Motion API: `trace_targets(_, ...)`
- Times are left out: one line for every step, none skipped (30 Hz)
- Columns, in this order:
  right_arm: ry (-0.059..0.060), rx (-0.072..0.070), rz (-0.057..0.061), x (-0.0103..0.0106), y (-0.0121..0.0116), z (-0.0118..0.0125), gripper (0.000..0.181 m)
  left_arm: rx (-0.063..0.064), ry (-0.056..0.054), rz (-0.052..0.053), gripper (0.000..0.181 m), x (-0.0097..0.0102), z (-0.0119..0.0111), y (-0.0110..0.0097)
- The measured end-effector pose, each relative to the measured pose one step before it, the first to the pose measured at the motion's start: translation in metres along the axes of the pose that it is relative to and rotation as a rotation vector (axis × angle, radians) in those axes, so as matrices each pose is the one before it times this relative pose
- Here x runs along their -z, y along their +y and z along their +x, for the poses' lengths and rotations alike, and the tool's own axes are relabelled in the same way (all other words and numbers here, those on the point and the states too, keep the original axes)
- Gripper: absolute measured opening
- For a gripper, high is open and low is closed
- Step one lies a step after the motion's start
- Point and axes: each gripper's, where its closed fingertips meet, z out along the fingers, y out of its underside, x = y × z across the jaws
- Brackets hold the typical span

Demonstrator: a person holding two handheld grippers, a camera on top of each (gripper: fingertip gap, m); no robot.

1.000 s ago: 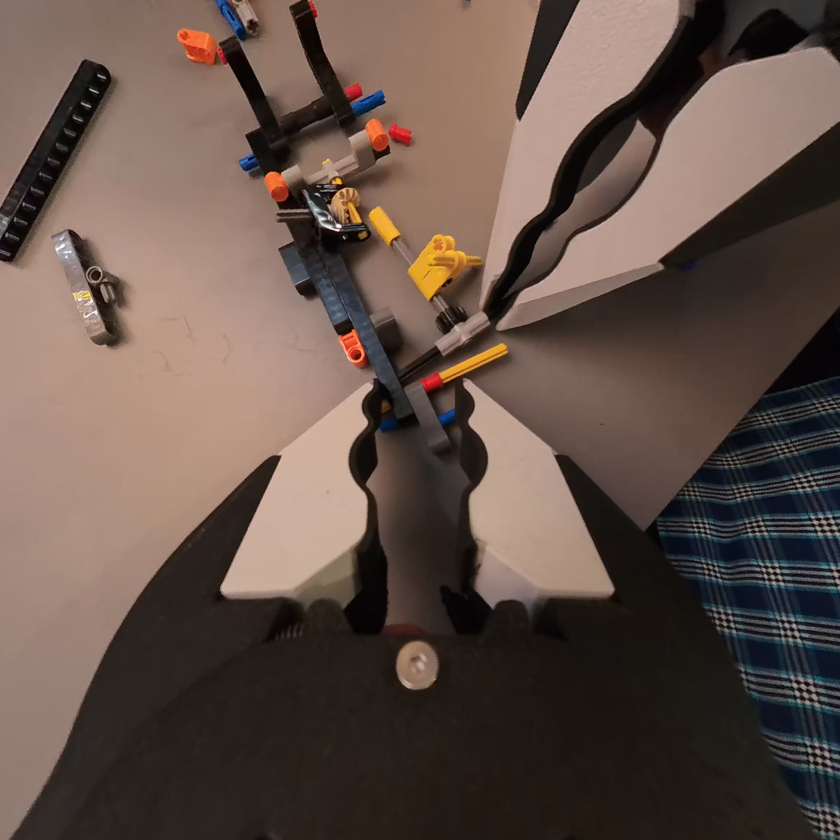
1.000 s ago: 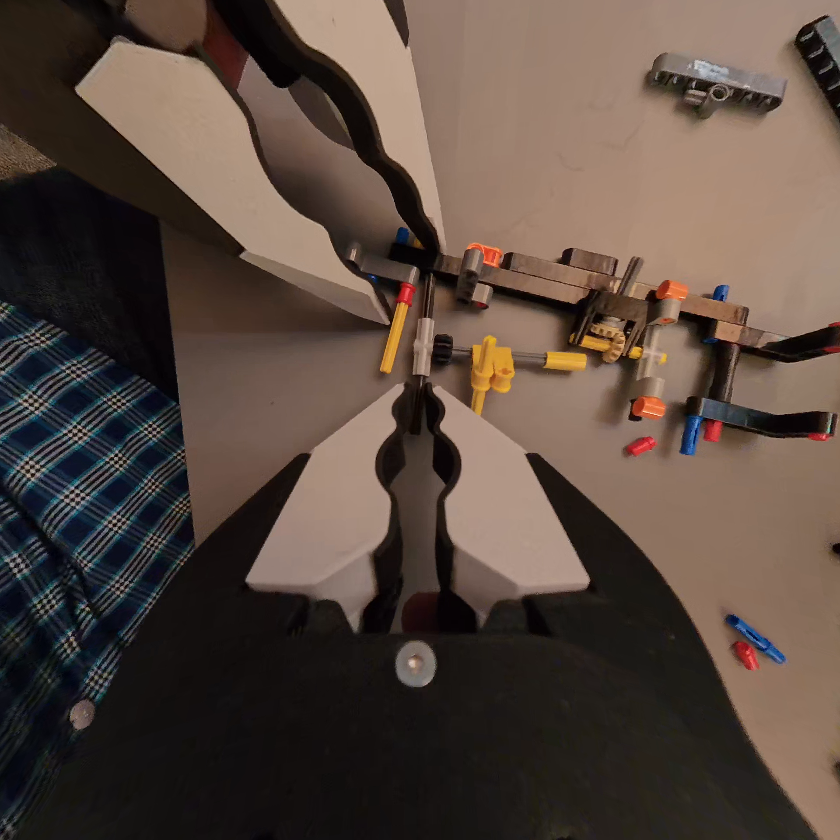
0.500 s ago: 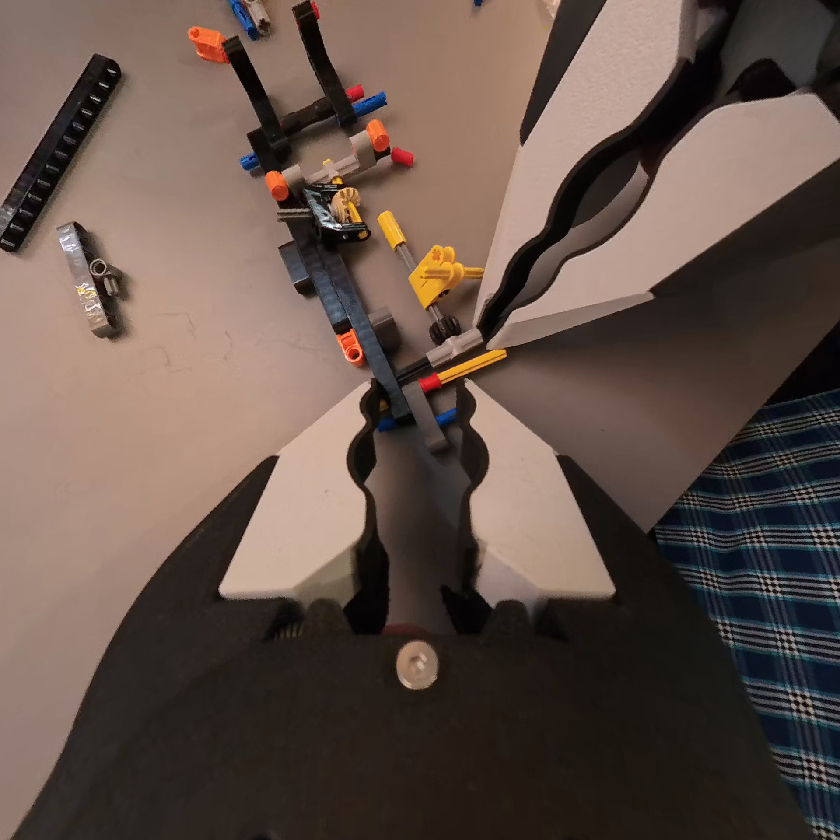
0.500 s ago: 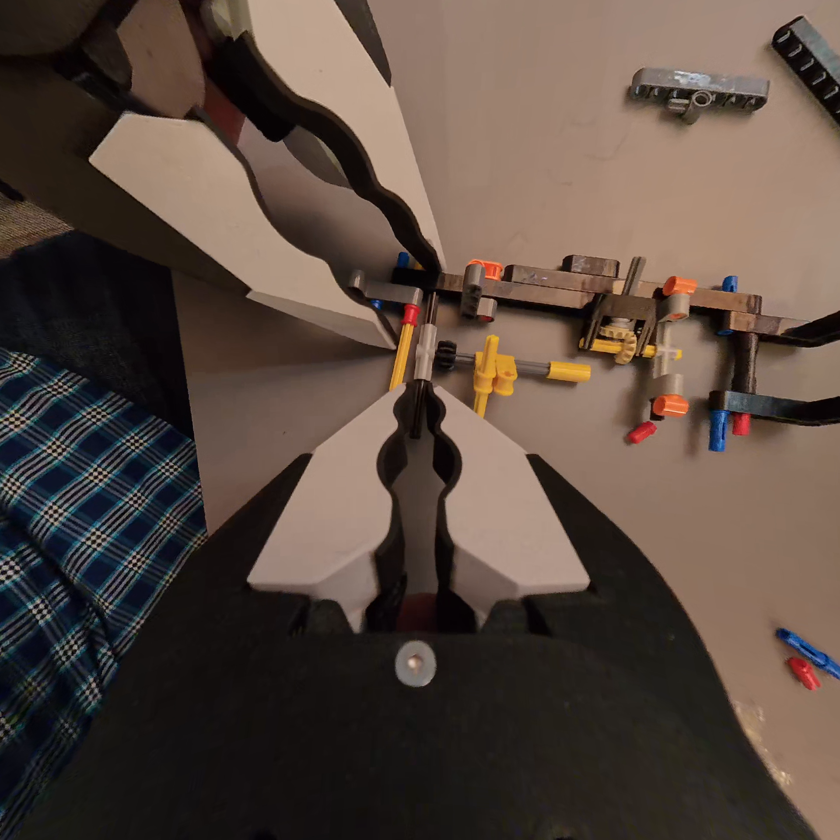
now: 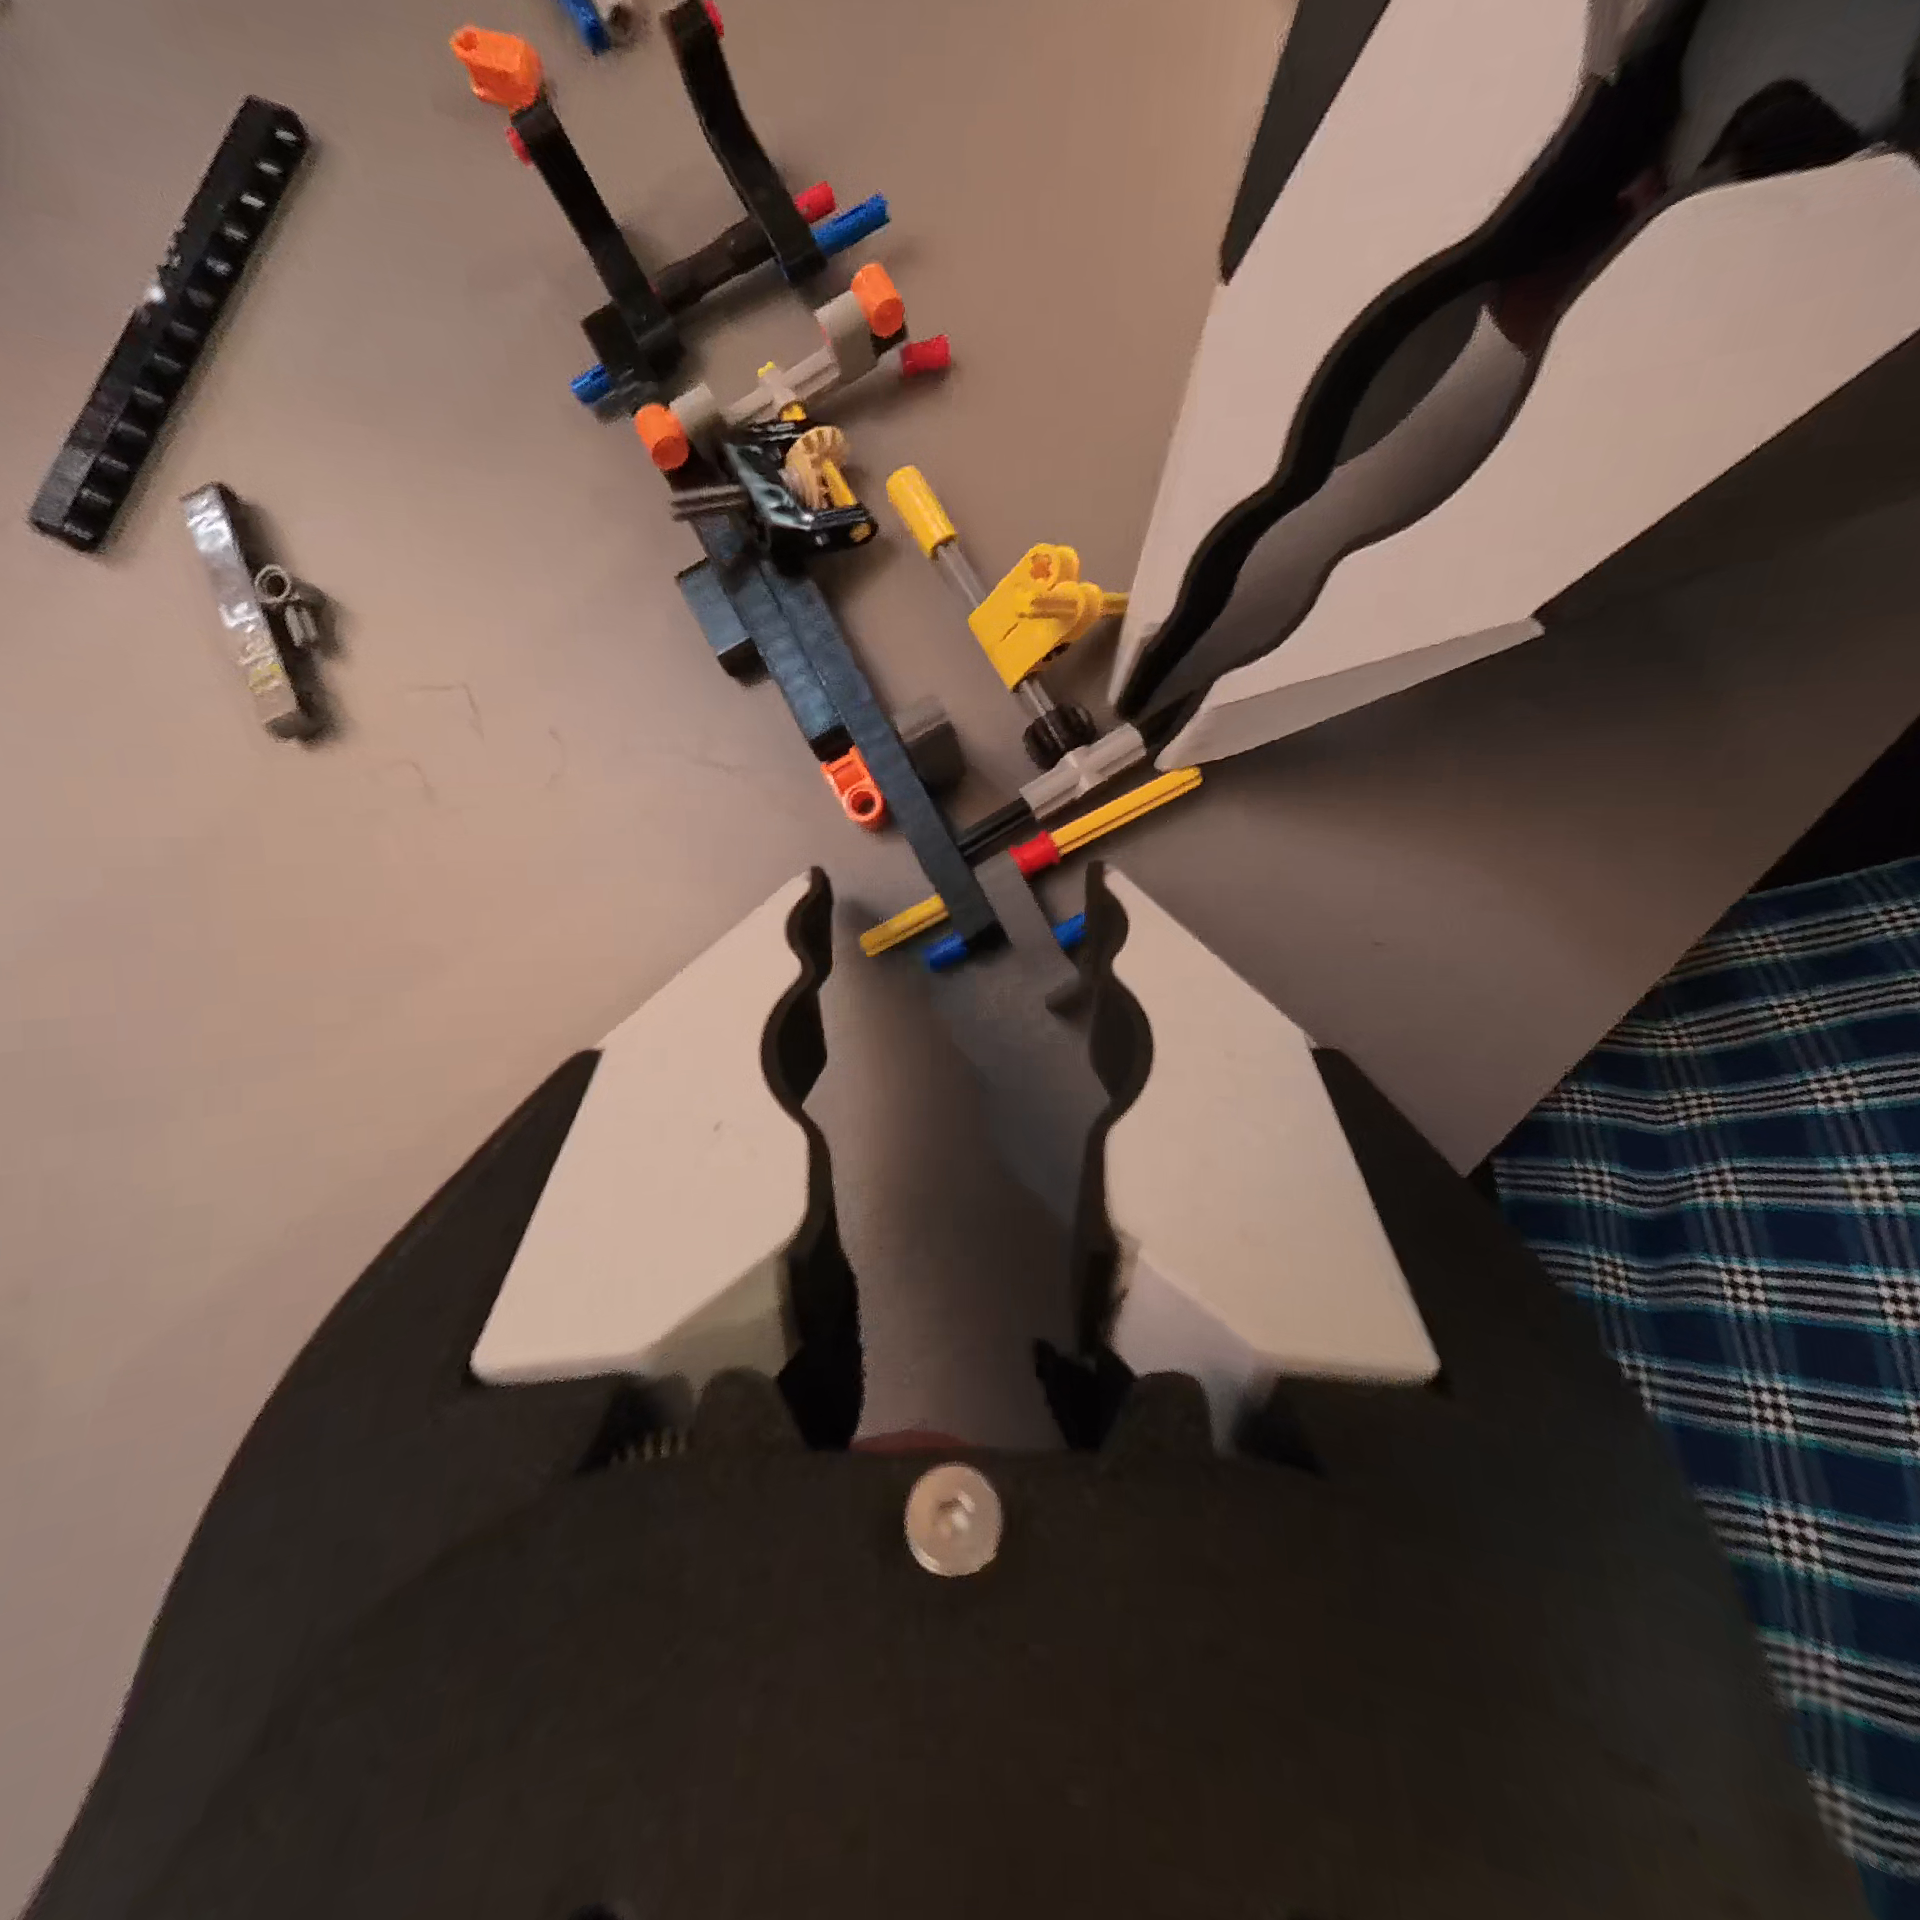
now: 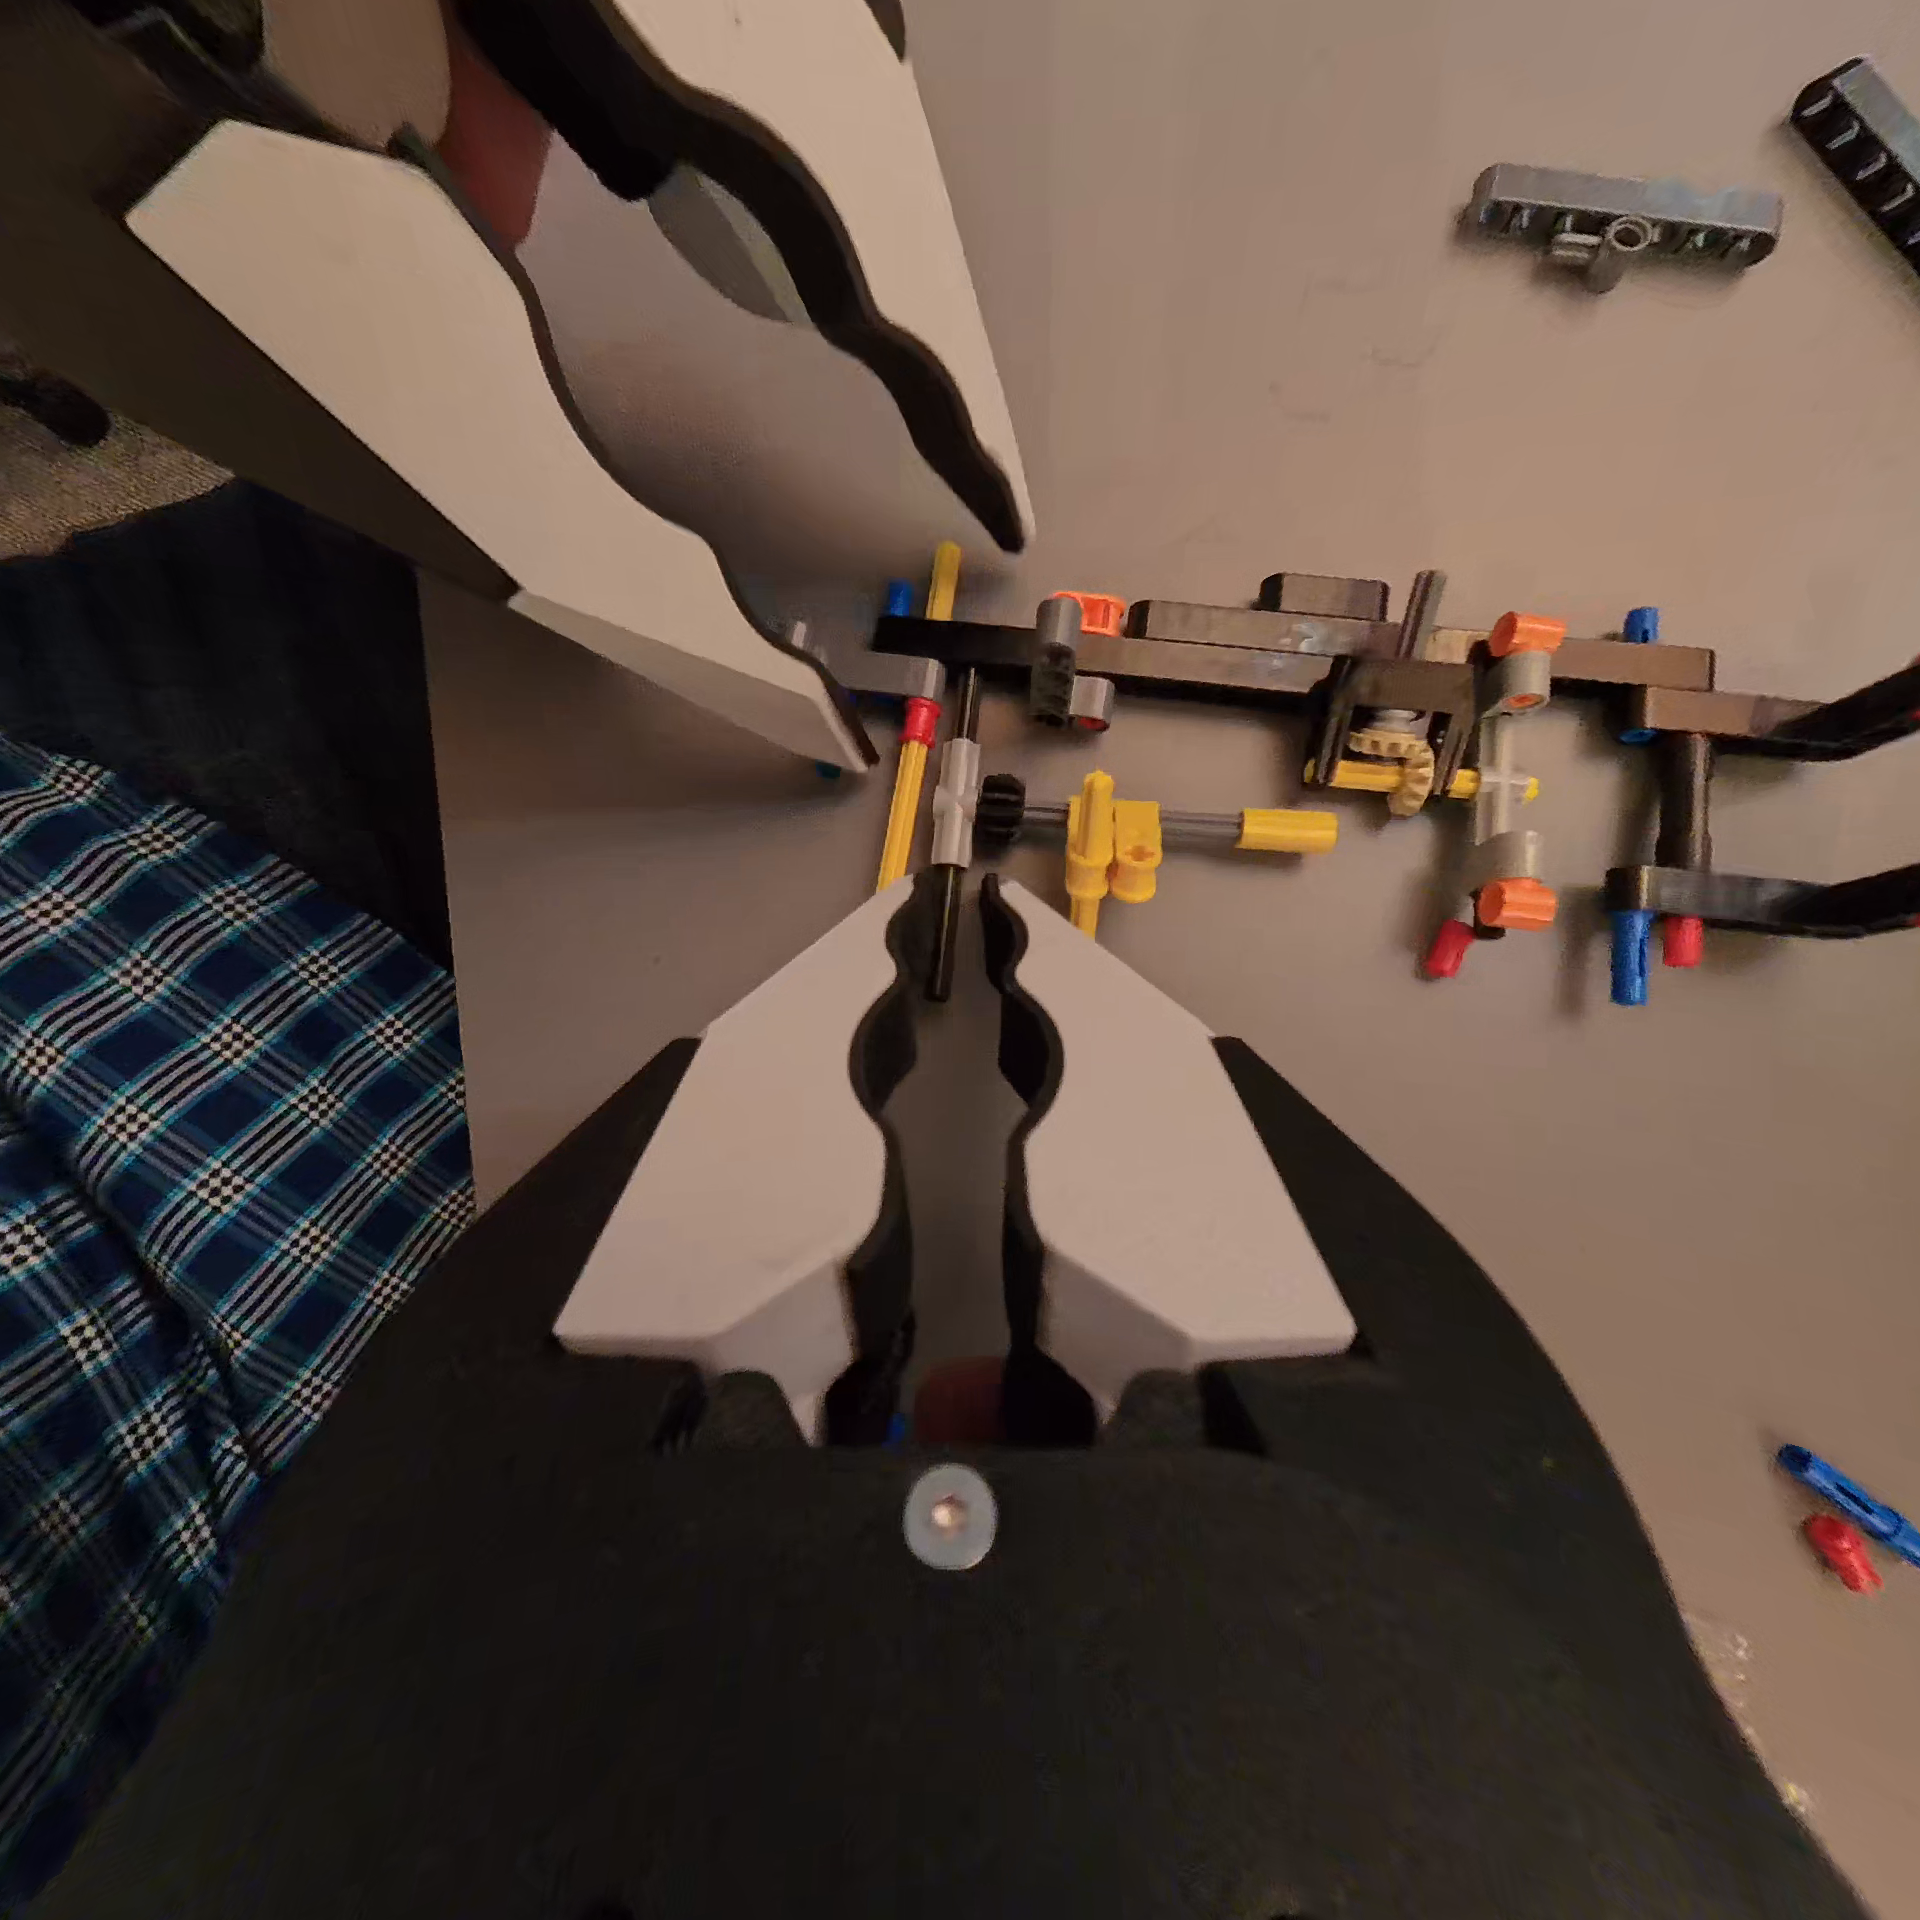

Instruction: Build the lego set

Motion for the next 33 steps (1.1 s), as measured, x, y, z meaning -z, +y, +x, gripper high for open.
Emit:
trace_targets(-0.0074, -0.006, 0.0023, 0.0, 0.00005, -0.00027, 0.006, 0.0086, -0.0074, -0.0051, 0.046, 0.00219, -0.00056, 0.00131)
trace_targets(-0.0073, -0.0029, -0.0006, -0.00014, 0.00006, -0.00039, 0.002, 0.0094, -0.0145, -0.0078, 0.046, 0.00249, -0.00141, 0.00183)
trace_targets(0.0035, 0.0006, 0.0011, -0.00024, -0.00025, 0.00086, 0.002, 0.0069, -0.0057, -0.0091, 0.045, 0.00198, -0.00005, 0.00238)
trace_targets(-0.0006, 0.0037, 0.0005, -0.00025, -0.0003, -0.0001, 0.002, 0.011, 0.0124, -0.0046, 0.04, 0.0011, 0.00278, 0.00217)
trace_targets(-0.0033, 0.0044, -0.0003, -0.00029, -0.00014, -0.00051, 0.002, 0.0183, 0.0169, 0.0019, 0.038, 0.00012, 0.00328, 0.00122)
trace_targets(-0.0013, 0.0012, -0.0007, -0.00023, -0.00022, -0.00035, 0.002, 0.0158, 0.0076, -0.0008, 0.037, -0.00023, 0.00171, 0.00105)
trace_targets(0.0006, 0.0058, -0.0018, -0.00021, -0.00007, -0.00017, 0.002, 0.0022, 0.0062, -0.0026, 0.036, -0.00004, 0.00141, 0.0004)
trace_targets(0.0, 0.0068, -0.0029, -0.00011, -0.00006, -0.00018, 0.002, -0.0111, 0.0072, -0.0073, 0.037, -0.00022, 0.0018, 0.00022)
trace_targets(-0.0016, 0.0053, -0.0022, -0.00011, -0.00015, -0.0001, 0.002, -0.0145, -0.0002, -0.0068, 0.038, -0.00089, 0.0007, 0.00028)
trace_targets(-0.0029, 0.0039, -0.0019, -0.00013, -0.00005, -0.00018, 0.002, -0.0126, 0.004, -0.002, 0.039, -0.0013, 0.0009, 0.0)
trace_targets(-0.0027, 0.0084, -0.0024, -0.0001, -0.00013, -0.00004, 0.002, -0.0036, 0.0068, -0.0028, 0.041, -0.00175, 0.0003, 0.00074)
trace_targets(-0.002, 0.0085, -0.002, -0.00014, -0.00005, 0.00007, 0.002, 0.0076, 0.012, 0.006, 0.041, -0.00133, 0.00017, -0.00029)
trace_targets(-0.0008, 0.0066, -0.001, -0.00024, -0.0004, 0.00022, 0.002, 0.0089, 0.0098, 0.01, 0.04, -0.00012, -0.00059, -0.0009)
trace_targets(0.0009, 0.0098, -0.0021, -0.00032, -0.00028, 0.00062, 0.002, 0.0015, 0.0052, 0.007, 0.04, -0.00006, -0.00068, -0.00032)
trace_targets(0.0005, 0.0033, -0.0024, -0.0004, -0.00058, 0.00056, 0.002, 0.0018, 0.0017, 0.0069, 0.039, -0.00012, -0.0003, -0.00017)
trace_targets(0.0013, 0.0029, -0.0022, -0.00077, -0.00088, 0.00049, 0.002, -0.003, -0.001, 0.0061, 0.038, -0.00009, -0.00025, 0.00011)
trace_targets(0.0015, 0.0035, -0.0014, -0.00086, -0.00102, 0.00028, 0.002, -0.001, 0.0024, 0.0035, 0.036, -0.00006, 0.00065, -0.00005)
trace_targets(-0.0009, -0.0026, -0.0032, -0.00068, -0.00092, 0.00024, 0.002, 0.0051, 0.0, 0.0011, 0.035, -0.00001, 0.00018, -0.00008)
trace_targets(-0.0027, -0.006, -0.0058, -0.00029, -0.00035, 0.00029, 0.002, 0.0036, -0.0009, 0.0021, 0.035, 0.00001, -0.00011, 0.00006)
trace_targets(-0.0041, -0.0044, -0.0012, -0.0001, -0.00021, 0.00049, 0.002, 0.0042, 0.0001, 0.0036, 0.035, 0.0001, -0.00005, -0.00007)
trace_targets(-0.0064, -0.009, 0.0025, -0.00008, -0.00025, 0.00018, 0.002, 0.007, 0.003, 0.0038, 0.035, 0.00008, 0.00005, -0.00016)
trace_targets(-0.0042, -0.002, 0.0011, -0.00008, -0.00006, -0.00023, 0.002, 0.0059, 0.0028, 0.0026, 0.035, 0.00008, -0.00002, -0.00011)
trace_targets(0.0021, 0.0087, -0.0004, -0.0001, -0.00015, -0.00007, 0.002, -0.002, -0.0011, 0.0008, 0.035, 0.00003, -0.00002, 0.0002)
trace_targets(-0.0003, 0.0054, -0.0025, -0.00016, -0.00006, 0.00011, 0.002, -0.0051, -0.0017, 0.0005, 0.035, -0.00001, 0.00004, 0.00002)
trace_targets(-0.0048, -0.001, -0.0007, -0.00007, -0.00016, 0.00011, 0.002, 0.0072, 0.0029, 0.0035, 0.035, 0.00006, 0.0, -0.00019)
trace_targets(-0.0061, -0.0039, 0.005, -0.00012, -0.00024, 0.00022, 0.002, 0.0067, 0.0034, 0.0056, 0.035, 0.00014, -0.00003, -0.00004)
trace_targets(-0.0068, -0.0033, 0.0067, -0.00001, -0.00003, 0.0001, 0.002, -0.0037, -0.0012, 0.0033, 0.035, -0.00003, 0.00009, 0.00002)
trace_targets(-0.0051, 0.0012, 0.0042, 0.00013, 0.00021, -0.00015, 0.002, -0.0148, -0.0029, -0.0027, 0.035, 0.00017, 0.00022, 0.0002)
trace_targets(-0.0017, 0.0065, 0.0047, 0.0001, 0.00024, -0.00002, 0.002, -0.0066, 0.0069, -0.0101, 0.035, 0.00079, 0.00084, 0.00025)
trace_targets(-0.0028, 0.0015, 0.0072, 0.00012, 0.00007, -0.00016, 0.002, -0.0037, 0.0154, -0.0079, 0.035, 0.00184, 0.00055, 0.00033)
trace_targets(-0.0045, -0.0026, 0.0056, 0.00005, 0.00015, -0.00025, 0.002, -0.0039, 0.0025, 0.0099, 0.035, 0.00371, -0.00245, -0.00153)
trace_targets(-0.0043, 0.0025, 0.0007, 0.00028, 0.0003, -0.0004, 0.002, -0.0111, 0.0086, 0.0062, 0.036, 0.00445, -0.00212, -0.00108)
trace_targets(-0.0033, 0.0041, -0.0034, 0.00017, 0.00025, -0.00024, 0.002, -0.023, 0.0204, -0.011, 0.036, 0.00393, -0.00036, 0.00097)
